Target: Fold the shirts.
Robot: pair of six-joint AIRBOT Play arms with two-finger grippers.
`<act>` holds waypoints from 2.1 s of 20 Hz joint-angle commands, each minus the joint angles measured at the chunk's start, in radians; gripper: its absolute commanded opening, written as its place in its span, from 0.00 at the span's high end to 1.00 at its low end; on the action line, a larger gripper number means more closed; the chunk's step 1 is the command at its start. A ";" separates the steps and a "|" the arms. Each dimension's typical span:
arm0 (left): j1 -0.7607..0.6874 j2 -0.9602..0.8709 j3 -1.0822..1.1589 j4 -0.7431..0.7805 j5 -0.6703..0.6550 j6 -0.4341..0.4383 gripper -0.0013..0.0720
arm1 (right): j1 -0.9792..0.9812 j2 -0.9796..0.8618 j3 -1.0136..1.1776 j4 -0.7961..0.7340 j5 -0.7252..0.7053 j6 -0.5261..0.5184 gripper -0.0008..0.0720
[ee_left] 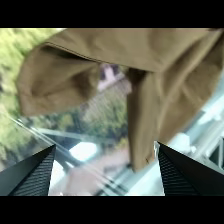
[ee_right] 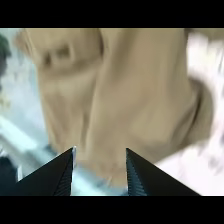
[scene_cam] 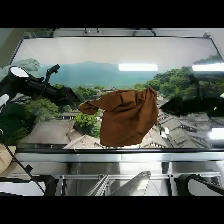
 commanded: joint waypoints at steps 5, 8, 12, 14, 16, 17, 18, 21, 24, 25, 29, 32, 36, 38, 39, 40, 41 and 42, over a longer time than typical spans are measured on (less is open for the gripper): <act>-0.043 -0.119 0.061 0.000 0.064 0.008 0.03 | 0.274 0.106 -0.387 0.018 -0.298 0.170 0.30; -0.028 -0.124 0.107 0.048 0.061 -0.019 0.03 | 0.395 0.008 -0.387 0.117 -0.389 0.165 0.30; 0.012 -0.124 0.079 0.121 0.045 -0.046 0.03 | 0.443 -0.119 -0.386 0.421 -0.396 -0.078 0.49; 0.024 -0.124 0.038 0.120 0.076 -0.045 0.03 | 0.443 -0.155 -0.377 0.550 -0.394 -0.191 0.80; 0.020 -0.124 0.001 0.119 0.139 -0.044 0.03 | 0.443 -0.158 -0.350 0.554 -0.388 -0.200 0.96; 0.011 -0.124 -0.013 0.119 0.167 -0.043 0.03 | 0.443 -0.156 -0.340 0.554 -0.383 -0.200 0.96; 0.000 -0.126 -0.020 0.119 0.182 -0.043 0.03 | 0.443 -0.154 -0.333 0.554 -0.378 -0.200 0.96; -0.050 -0.162 0.012 0.113 0.179 -0.043 0.03 | 0.443 -0.154 -0.326 0.553 -0.363 -0.200 0.96; -0.110 -0.234 0.085 0.076 0.156 -0.043 0.23 | 0.443 -0.154 -0.326 0.547 -0.357 -0.200 0.96; -0.127 -0.253 0.120 0.078 0.138 -0.042 0.70 | 0.443 -0.153 -0.326 0.546 -0.343 -0.200 0.96; -0.130 -0.241 0.249 0.080 -0.024 -0.017 0.98 | 0.438 -0.094 -0.323 0.546 -0.220 -0.200 0.96; -0.063 -0.108 0.306 0.064 -0.045 -0.023 0.98 | 0.346 0.071 -0.280 0.547 -0.077 -0.170 0.96; 0.064 0.158 0.367 0.035 -0.021 -0.029 0.98 | 0.070 0.396 -0.091 0.612 -0.039 -0.138 0.96; 0.127 0.298 0.400 0.035 0.024 -0.029 0.98 | -0.103 0.521 0.039 0.664 -0.040 -0.110 0.96; 0.153 0.363 0.413 0.035 0.045 -0.029 0.98 | -0.187 0.570 0.100 0.682 -0.039 -0.079 0.96; 0.179 0.430 0.427 0.035 0.056 -0.027 0.98 | -0.251 0.608 0.147 0.694 -0.035 -0.051 0.96; 0.197 0.486 0.444 0.035 0.051 -0.015 0.98 | -0.306 0.644 0.188 0.705 -0.019 -0.028 0.96; 0.212 0.542 0.463 0.035 0.039 0.001 0.96 | -0.343 0.671 0.218 0.721 -0.004 -0.014 0.96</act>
